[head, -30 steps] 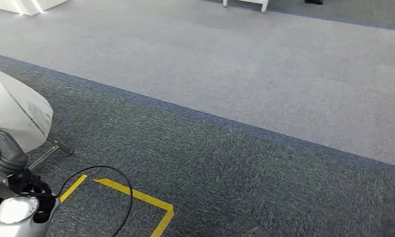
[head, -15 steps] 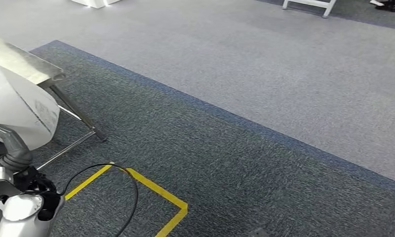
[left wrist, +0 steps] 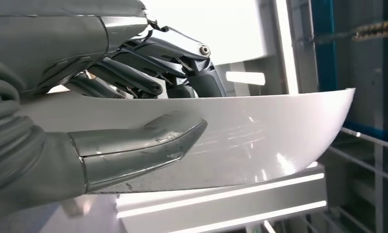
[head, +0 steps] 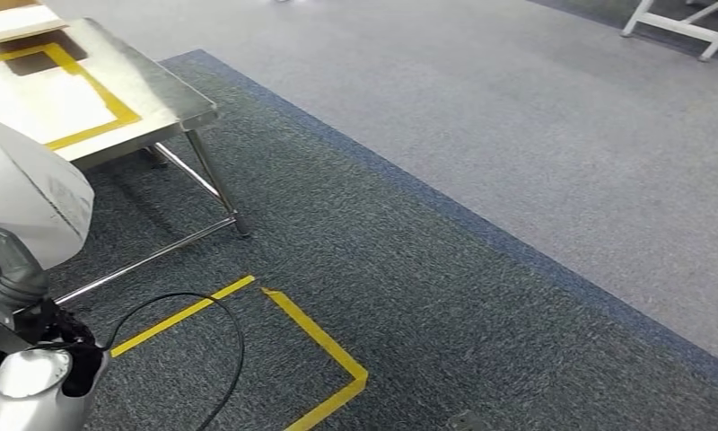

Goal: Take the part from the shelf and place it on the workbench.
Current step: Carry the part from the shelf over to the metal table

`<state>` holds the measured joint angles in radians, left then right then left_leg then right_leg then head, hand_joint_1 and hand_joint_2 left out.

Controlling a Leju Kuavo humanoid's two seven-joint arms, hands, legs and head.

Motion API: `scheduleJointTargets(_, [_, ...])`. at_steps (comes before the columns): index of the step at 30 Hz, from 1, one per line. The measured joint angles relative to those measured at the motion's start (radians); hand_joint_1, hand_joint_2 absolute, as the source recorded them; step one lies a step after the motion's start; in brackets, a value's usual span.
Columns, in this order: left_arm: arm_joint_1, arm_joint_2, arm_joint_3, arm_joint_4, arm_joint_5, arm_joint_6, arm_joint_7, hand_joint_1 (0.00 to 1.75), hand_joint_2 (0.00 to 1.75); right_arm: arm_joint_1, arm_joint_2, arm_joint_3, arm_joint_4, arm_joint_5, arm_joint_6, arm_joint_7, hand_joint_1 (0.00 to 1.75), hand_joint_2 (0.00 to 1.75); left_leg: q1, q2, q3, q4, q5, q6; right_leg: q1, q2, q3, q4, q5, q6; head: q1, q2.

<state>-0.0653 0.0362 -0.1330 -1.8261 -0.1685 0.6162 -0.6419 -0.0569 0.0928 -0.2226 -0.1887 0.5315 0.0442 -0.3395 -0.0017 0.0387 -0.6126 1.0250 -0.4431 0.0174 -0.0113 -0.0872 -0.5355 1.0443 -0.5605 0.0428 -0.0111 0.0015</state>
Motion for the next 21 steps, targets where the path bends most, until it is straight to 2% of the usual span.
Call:
scheduleJointTargets(2, [-0.003, -0.001, 0.001, 0.0, 0.0, 0.0, 0.0, 1.75, 1.75, 0.0, 0.0, 0.0, 0.0, 0.001, 0.0, 0.0, 0.0, 0.0, 0.004, -0.024, 0.0, -0.002, 0.001, 0.01, -0.002, 0.061, -0.054, 0.112, -0.056, 0.004, 0.006, 0.0])
scheduleJointTargets(3, [-0.003, -0.001, 0.001, 0.001, 0.0, 0.0, 0.0, 1.75, 1.75, 0.003, 0.0, 0.0, 0.0, 0.001, 0.001, 0.0, 0.0, 0.0, 0.003, -0.038, 0.0, -0.002, 0.0, 0.013, -0.001, 0.075, -0.091, 0.18, -0.082, 0.004, 0.008, 0.0])
scheduleJointTargets(4, [-0.003, -0.002, 0.001, 0.002, 0.0, 0.0, 0.0, 1.75, 1.75, 0.005, 0.0, 0.0, 0.0, 0.002, 0.001, 0.0, 0.0, 0.0, 0.003, -0.053, 0.0, -0.002, 0.0, 0.015, -0.001, 0.081, -0.121, 0.23, -0.093, 0.004, 0.008, 0.0])
scheduleJointTargets(5, [-0.003, -0.002, 0.001, 0.002, 0.0, 0.0, 0.0, 1.75, 1.75, 0.008, 0.0, 0.0, 0.0, 0.003, 0.002, 0.0, 0.0, 0.0, 0.003, -0.069, 0.001, -0.001, -0.001, 0.015, -0.001, 0.084, -0.137, 0.246, -0.085, 0.003, 0.008, 0.0])
scheduleJointTargets(6, [-0.003, -0.002, 0.001, 0.003, 0.0, 0.0, 0.0, 1.75, 1.75, 0.008, 0.0, 0.0, 0.0, 0.004, 0.002, 0.001, 0.0, 0.0, 0.003, -0.084, 0.002, 0.0, -0.001, 0.015, -0.001, 0.088, -0.136, 0.225, -0.056, 0.001, 0.008, 0.0])
scheduleJointTargets(7, [-0.003, -0.002, 0.001, 0.004, 0.0, 0.0, 0.0, 1.75, 1.75, 0.008, 0.0, 0.0, 0.0, 0.004, 0.003, 0.001, 0.0, 0.0, 0.003, -0.1, 0.002, 0.0, -0.001, 0.014, -0.001, 0.098, -0.119, 0.17, -0.015, -0.002, 0.008, 0.0])
scheduleJointTargets(8, [-0.003, -0.002, 0.001, 0.004, 0.0, 0.0, 0.0, 1.75, 1.75, 0.008, 0.0, 0.0, 0.0, 0.005, 0.004, 0.001, 0.0, 0.0, 0.003, -0.113, 0.002, 0.001, -0.001, 0.013, -0.002, 0.121, -0.095, 0.104, 0.024, -0.007, 0.008, 0.0])
scheduleJointTargets(9, [-0.004, -0.002, 0.001, 0.004, 0.0, 0.0, 0.001, 1.75, 1.75, 0.007, 0.0, 0.0, 0.0, 0.006, 0.004, 0.0, 0.0, 0.0, 0.003, -0.126, 0.001, 0.003, -0.001, 0.01, -0.005, 0.143, -0.07, 0.043, 0.05, -0.011, 0.007, 0.0])
scheduleJointTargets(10, [-0.004, -0.002, 0.001, 0.004, 0.0, 0.0, 0.002, 1.75, 1.75, 0.007, -0.001, 0.0, 0.0, 0.007, 0.005, 0.0, 0.0, 0.0, 0.003, -0.137, -0.001, 0.004, 0.0, 0.005, -0.006, 0.161, -0.051, 0.002, 0.062, -0.014, 0.007, 0.0])
scheduleJointTargets(11, [-0.005, -0.002, 0.001, 0.004, 0.0, 0.0, 0.002, 1.75, 1.75, 0.007, -0.001, 0.0, 0.0, 0.008, 0.006, 0.0, 0.0, 0.0, 0.005, -0.149, -0.005, 0.005, 0.001, -0.001, -0.005, 0.17, -0.04, -0.016, 0.061, -0.017, 0.007, 0.0])
scheduleJointTargets(13, [-0.003, -0.001, 0.002, 0.004, -0.001, 0.0, 0.004, 1.75, 1.75, 0.006, 0.0, 0.0, 0.0, 0.009, 0.007, 0.0, 0.0, 0.0, 0.009, -0.167, -0.01, 0.004, 0.004, -0.014, -0.004, 0.152, -0.03, -0.025, 0.06, -0.022, 0.007, 0.0])
scheduleJointTargets(14, [-0.003, 0.0, 0.002, 0.004, -0.001, 0.0, 0.004, 1.75, 1.75, 0.005, 0.0, 0.0, 0.0, 0.01, 0.008, -0.001, 0.0, 0.0, 0.009, -0.157, -0.012, 0.009, 0.001, -0.02, -0.004, 0.14, -0.026, -0.029, 0.062, -0.027, 0.006, 0.0])
scheduleJointTargets(16, [-0.005, 0.001, 0.002, 0.004, -0.001, 0.0, 0.004, 1.75, 1.75, 0.003, 0.002, 0.0, 0.0, 0.01, 0.008, -0.001, 0.0, 0.0, 0.006, -0.108, -0.035, 0.064, -0.032, -0.03, -0.008, 0.115, -0.015, -0.037, 0.063, -0.037, -0.002, 0.0])
scheduleJointTargets(17, [-0.006, 0.001, 0.002, 0.004, -0.001, 0.0, 0.004, 1.75, 1.75, 0.004, 0.002, 0.0, 0.0, 0.01, 0.009, -0.002, 0.0, 0.0, 0.006, -0.079, -0.06, 0.12, -0.06, -0.035, -0.008, 0.101, -0.011, -0.038, 0.061, -0.04, -0.005, 0.0])
scheduleJointTargets(19, [-0.004, 0.001, 0.001, 0.005, -0.001, 0.001, 0.004, 1.75, 1.75, 0.008, 0.002, 0.0, 0.0, 0.011, 0.009, -0.002, 0.0, 0.0, 0.011, -0.057, -0.117, 0.24, -0.107, -0.043, -0.007, 0.072, -0.006, -0.038, 0.055, -0.044, -0.008, 0.0])
scheduleJointTargets(20, [-0.002, 0.001, 0.002, 0.005, -0.001, 0.001, 0.004, 1.75, 1.75, 0.009, 0.002, 0.0, 0.0, 0.011, 0.009, -0.002, 0.0, 0.0, 0.014, -0.053, -0.132, 0.269, -0.108, -0.045, -0.007, 0.057, -0.004, -0.038, 0.052, -0.044, -0.008, 0.0])
scheduleJointTargets(21, [0.0, 0.001, 0.002, 0.005, -0.001, 0.002, 0.004, 1.75, 1.75, 0.009, 0.002, 0.0, 0.0, 0.011, 0.009, -0.002, 0.0, 0.0, 0.016, -0.049, -0.128, 0.26, -0.091, -0.047, -0.007, 0.044, -0.001, -0.038, 0.049, -0.043, -0.008, 0.0])
